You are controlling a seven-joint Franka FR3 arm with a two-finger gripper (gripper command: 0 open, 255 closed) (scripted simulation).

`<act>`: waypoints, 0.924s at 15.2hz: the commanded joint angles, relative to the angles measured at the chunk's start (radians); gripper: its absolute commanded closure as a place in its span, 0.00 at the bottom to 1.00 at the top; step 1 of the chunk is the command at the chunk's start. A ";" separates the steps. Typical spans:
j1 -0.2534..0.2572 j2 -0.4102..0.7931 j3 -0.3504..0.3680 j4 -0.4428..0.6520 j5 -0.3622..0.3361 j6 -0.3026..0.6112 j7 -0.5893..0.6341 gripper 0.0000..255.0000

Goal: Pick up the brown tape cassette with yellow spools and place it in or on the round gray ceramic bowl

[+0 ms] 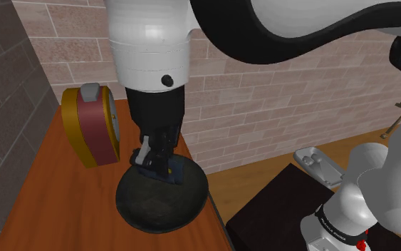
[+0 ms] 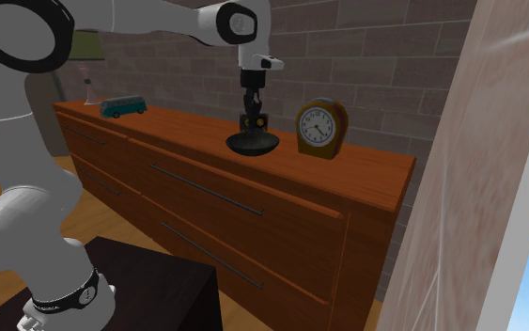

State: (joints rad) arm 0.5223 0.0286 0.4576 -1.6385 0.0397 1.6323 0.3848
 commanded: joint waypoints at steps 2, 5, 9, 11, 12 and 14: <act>-0.001 -0.006 -0.001 -0.050 0.003 0.044 -0.004 1.00; -0.002 -0.008 -0.001 -0.070 0.004 0.063 -0.006 1.00; -0.002 -0.008 -0.001 -0.070 0.004 0.063 -0.006 1.00; -0.002 -0.008 -0.001 -0.070 0.004 0.063 -0.005 1.00; -0.002 -0.008 -0.001 -0.070 0.004 0.063 -0.005 0.00; -0.002 -0.008 -0.001 -0.070 0.004 0.063 -0.005 0.00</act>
State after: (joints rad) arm 0.5208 0.0206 0.4564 -1.7086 0.0434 1.6954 0.3793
